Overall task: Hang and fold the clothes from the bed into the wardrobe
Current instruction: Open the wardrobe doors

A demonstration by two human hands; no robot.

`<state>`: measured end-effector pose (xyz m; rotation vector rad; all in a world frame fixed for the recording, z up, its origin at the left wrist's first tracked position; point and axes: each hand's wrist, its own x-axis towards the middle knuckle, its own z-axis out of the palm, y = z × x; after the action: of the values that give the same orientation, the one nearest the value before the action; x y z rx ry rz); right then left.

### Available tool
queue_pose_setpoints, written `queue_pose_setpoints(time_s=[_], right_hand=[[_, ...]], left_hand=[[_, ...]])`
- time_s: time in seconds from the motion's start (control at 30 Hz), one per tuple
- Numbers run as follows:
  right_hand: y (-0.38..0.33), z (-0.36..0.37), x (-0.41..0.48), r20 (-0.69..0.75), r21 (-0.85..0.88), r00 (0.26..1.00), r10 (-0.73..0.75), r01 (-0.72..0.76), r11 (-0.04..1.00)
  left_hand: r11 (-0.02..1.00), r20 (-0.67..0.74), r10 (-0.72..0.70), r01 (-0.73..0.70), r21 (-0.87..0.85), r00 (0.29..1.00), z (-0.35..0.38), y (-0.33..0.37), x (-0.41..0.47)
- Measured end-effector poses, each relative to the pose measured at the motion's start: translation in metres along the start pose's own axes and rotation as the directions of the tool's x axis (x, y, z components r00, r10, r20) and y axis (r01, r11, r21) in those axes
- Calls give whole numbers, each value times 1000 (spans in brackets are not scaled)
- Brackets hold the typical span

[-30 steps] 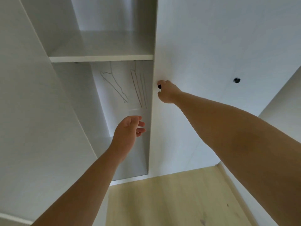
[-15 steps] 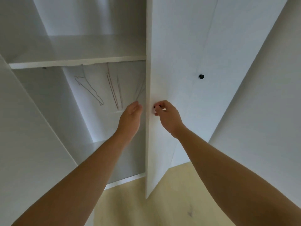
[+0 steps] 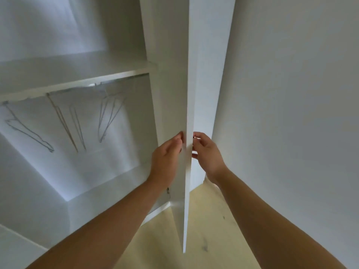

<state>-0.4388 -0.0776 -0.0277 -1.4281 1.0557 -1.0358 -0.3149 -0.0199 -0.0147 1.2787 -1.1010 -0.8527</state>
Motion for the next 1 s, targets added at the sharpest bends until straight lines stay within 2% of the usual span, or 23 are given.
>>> queue_pose_setpoints(time_s=[0.17, 0.37, 0.47, 0.6, 0.63, 0.7, 0.8, 0.9, 1.0], right_hand=[[-1, -60, 5, -128, -7, 992, 1, -1, 1000], [9, -103, 15, -193, -79, 980, 41, -57, 995], [19, -115, 15, -190, -161, 979, 75, -107, 981], [50, -103, -4, -352, -379, 930, 102, -242, 893], [58, -91, -10, -317, -414, 942, 111, -243, 877], [68, -57, -19, -115, -485, 982, 149, -186, 854], [68, 1, -27, 234, -534, 969, 80, 59, 843], [55, 56, -26, 499, -558, 865, -55, 369, 744], [45, 112, -24, 659, -555, 746, -92, 565, 610]], left_hand=[[999, 124, -36, 40, -29, 992, 54, -1, 28], [981, 247, -86, 125, -150, 965, 110, -2, 62], [972, 228, -100, 144, -183, 969, 121, 0, 70], [942, 189, -128, 179, -284, 974, 102, -4, 70], [918, 136, -161, 199, -344, 978, 91, -7, 69], [855, -16, -255, 218, -470, 967, 66, -12, 63], [799, -257, -385, 180, -574, 886, 19, -28, 45], [786, -442, -454, 114, -608, 774, -35, -45, 22], [766, -574, -495, 17, -642, 653, -91, -52, 6]])
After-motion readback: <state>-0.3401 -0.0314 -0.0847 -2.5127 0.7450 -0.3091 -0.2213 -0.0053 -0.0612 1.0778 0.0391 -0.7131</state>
